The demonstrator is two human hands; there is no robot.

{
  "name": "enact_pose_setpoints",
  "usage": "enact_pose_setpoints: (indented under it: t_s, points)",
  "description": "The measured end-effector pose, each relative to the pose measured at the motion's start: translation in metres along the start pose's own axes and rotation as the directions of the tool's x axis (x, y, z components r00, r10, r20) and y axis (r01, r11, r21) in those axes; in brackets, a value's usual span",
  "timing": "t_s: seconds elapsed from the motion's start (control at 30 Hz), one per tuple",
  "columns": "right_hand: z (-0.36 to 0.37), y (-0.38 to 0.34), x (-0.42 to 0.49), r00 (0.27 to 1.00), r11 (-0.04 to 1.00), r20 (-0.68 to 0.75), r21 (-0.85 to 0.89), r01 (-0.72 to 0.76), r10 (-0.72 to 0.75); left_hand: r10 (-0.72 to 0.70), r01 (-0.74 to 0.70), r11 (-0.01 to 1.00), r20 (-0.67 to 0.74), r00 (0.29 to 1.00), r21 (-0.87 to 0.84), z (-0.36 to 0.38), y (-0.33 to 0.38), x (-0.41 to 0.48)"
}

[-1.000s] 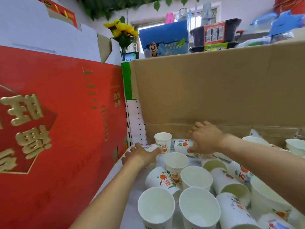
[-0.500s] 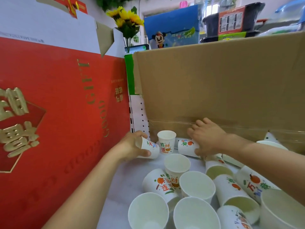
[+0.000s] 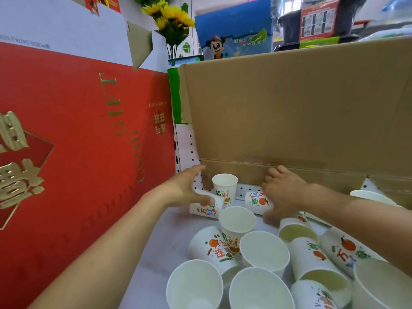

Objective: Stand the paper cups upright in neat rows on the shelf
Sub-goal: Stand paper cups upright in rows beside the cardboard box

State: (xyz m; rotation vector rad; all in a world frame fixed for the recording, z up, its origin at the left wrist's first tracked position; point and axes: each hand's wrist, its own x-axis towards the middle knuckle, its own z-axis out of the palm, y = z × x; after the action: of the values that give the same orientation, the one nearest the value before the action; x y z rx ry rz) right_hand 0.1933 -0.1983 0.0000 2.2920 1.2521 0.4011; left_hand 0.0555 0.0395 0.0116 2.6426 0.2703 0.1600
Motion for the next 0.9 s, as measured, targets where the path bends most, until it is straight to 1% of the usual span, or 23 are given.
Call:
enact_pose_setpoints:
  t_s: [0.03,0.1,0.17,0.2,0.3,0.4,0.43,0.53,0.6,0.67,0.77,0.83,0.9]
  points:
    - [0.001,0.001,-0.001,1.0,1.0,-0.011,0.015,-0.007,0.007,-0.066,0.066,0.997,0.009,0.998,-0.036,0.001,-0.001,0.0]
    - [0.001,0.003,-0.002,0.999,0.996,-0.03,0.087,-0.021,0.024,-0.153,0.162,0.982,0.098,0.983,-0.099,0.004,-0.005,0.0]
    - [-0.004,0.004,-0.002,0.999,0.981,-0.032,0.193,-0.036,0.043,-0.163,0.187,0.972,0.168,0.972,-0.14,0.009,-0.009,-0.001]
    - [-0.009,0.004,-0.001,0.998,0.97,-0.033,0.241,-0.04,0.049,-0.155,0.18,0.972,0.171,0.973,-0.147,0.011,-0.01,-0.002]
    - [-0.023,0.008,0.001,0.997,0.943,-0.062,0.332,-0.033,0.056,-0.127,0.146,0.978,0.126,0.984,-0.15,0.019,-0.013,-0.003]
    - [-0.035,0.012,0.004,0.998,0.916,-0.044,0.401,-0.023,0.045,-0.112,0.127,0.97,0.084,0.99,-0.209,0.025,-0.015,-0.004]
    - [-0.037,0.012,0.004,0.999,0.923,-0.031,0.385,-0.019,0.034,-0.113,0.126,0.964,0.066,0.991,-0.233,0.025,-0.015,-0.003]
    - [-0.038,0.006,0.007,1.0,0.969,0.002,0.246,-0.013,0.013,-0.108,0.096,0.955,-0.029,0.994,-0.281,0.017,-0.009,-0.001]
    - [-0.036,0.0,0.01,1.0,0.976,0.002,0.22,-0.009,0.009,-0.078,0.049,0.976,-0.132,0.988,-0.211,0.007,-0.004,0.002]
    - [-0.033,-0.004,0.014,1.0,0.976,-0.005,0.218,0.004,-0.004,-0.042,0.028,0.997,-0.195,0.98,-0.076,-0.003,0.002,0.003]
    - [-0.027,-0.004,0.015,1.0,0.958,-0.025,0.286,0.005,0.002,-0.025,0.044,0.995,-0.201,0.979,0.087,-0.007,0.009,0.003]
    - [-0.024,-0.003,0.013,0.998,0.932,-0.065,0.361,0.004,0.021,-0.022,0.047,0.991,-0.199,0.98,0.123,-0.002,0.009,0.003]
    - [-0.022,-0.002,0.011,0.993,0.918,-0.109,0.397,0.013,0.033,-0.015,0.043,0.991,-0.21,0.978,0.13,0.004,0.008,0.003]
